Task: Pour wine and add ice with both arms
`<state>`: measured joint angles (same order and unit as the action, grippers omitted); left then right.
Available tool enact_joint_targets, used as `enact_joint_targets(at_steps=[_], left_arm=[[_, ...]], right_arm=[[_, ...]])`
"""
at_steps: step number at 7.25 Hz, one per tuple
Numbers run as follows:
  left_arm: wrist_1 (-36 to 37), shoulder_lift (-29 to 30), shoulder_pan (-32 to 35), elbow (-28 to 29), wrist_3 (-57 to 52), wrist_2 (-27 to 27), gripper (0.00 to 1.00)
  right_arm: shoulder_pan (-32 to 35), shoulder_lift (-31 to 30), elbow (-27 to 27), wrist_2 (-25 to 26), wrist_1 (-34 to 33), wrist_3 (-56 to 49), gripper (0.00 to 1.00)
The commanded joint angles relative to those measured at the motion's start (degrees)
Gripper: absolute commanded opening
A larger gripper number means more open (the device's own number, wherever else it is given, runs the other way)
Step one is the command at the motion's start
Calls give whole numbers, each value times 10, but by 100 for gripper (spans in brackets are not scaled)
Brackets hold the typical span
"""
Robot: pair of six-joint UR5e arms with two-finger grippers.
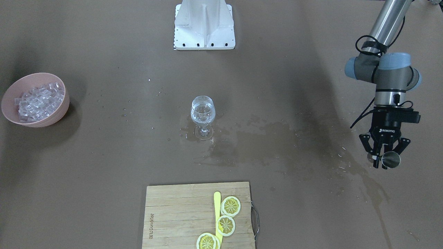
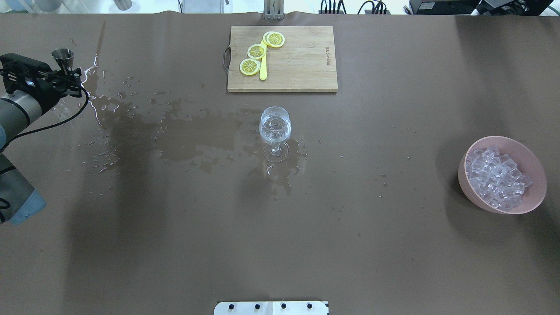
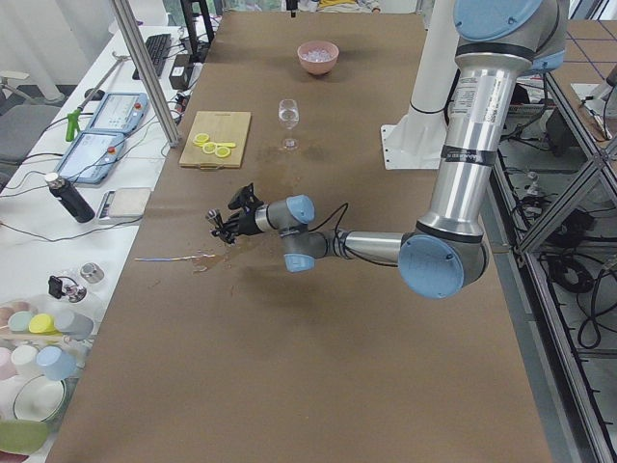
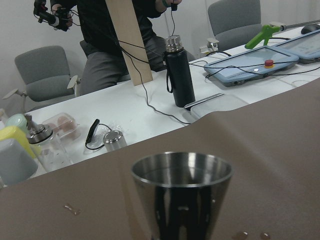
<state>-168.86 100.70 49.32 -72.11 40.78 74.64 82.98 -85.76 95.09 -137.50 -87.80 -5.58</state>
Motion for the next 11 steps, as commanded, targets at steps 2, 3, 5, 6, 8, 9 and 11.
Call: enact_joint_targets(at_steps=[2,3,5,6,8,9,11], left_arm=[[-6,6,17,56,115,-42,0],[-5,23,16,85,163,-89,0],[12,40,31,108,179,-38,0],[19,40,35,111,181,-31,0],[43,43,35,116,181,-16,0],[50,44,35,116,182,-15,0],[54,45,34,122,200,-14,0]], right_arm=[[0,-2,2,0,0,2,100],[0,-2,1,0,0,2,100],[0,-2,-1,0,0,2,100],[0,-2,-1,0,0,2,100],[-1,-4,-2,0,0,2,100],[-2,-3,-2,0,0,2,100],[-2,-3,-2,0,0,2,100]])
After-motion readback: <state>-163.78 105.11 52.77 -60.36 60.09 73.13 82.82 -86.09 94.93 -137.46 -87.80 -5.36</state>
